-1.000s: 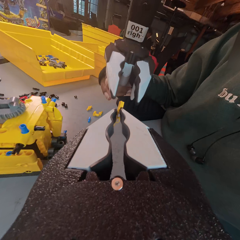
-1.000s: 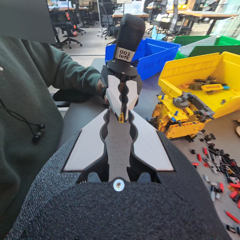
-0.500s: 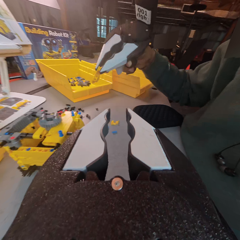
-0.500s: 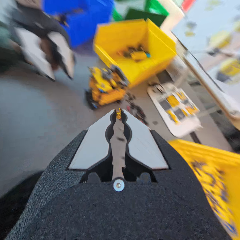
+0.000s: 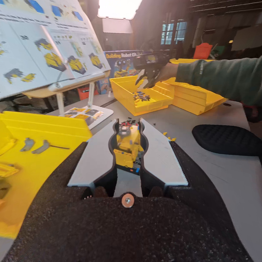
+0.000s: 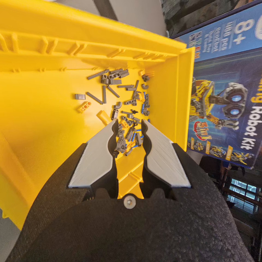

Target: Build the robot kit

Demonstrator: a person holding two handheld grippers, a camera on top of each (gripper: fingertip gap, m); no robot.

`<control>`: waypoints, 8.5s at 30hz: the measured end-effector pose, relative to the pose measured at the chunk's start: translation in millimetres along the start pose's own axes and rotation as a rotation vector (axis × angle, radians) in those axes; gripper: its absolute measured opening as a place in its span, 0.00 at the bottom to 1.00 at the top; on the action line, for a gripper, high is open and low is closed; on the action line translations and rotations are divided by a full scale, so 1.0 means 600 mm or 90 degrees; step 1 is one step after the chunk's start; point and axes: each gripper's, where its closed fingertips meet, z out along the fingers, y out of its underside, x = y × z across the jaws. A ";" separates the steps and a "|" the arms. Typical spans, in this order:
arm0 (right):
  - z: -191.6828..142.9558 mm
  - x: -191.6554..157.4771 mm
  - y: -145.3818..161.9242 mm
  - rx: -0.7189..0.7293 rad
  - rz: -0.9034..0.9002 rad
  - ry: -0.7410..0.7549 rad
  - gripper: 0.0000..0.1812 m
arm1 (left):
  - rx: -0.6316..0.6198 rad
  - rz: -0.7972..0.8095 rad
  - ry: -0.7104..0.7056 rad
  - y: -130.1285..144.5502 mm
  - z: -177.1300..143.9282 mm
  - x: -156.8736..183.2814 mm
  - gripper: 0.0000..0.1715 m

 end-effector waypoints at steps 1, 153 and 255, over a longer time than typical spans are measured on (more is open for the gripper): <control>-0.022 0.010 -0.014 0.034 0.018 0.018 0.17 | -0.004 0.015 -0.035 -0.014 -0.021 -0.024 0.15; -0.441 -0.443 -0.172 0.758 0.054 -0.556 0.15 | -0.506 -0.422 0.055 0.267 -0.288 0.067 0.23; -0.422 -0.457 -0.173 0.739 0.075 -0.605 0.02 | -0.208 -0.106 0.389 0.152 0.113 0.204 0.04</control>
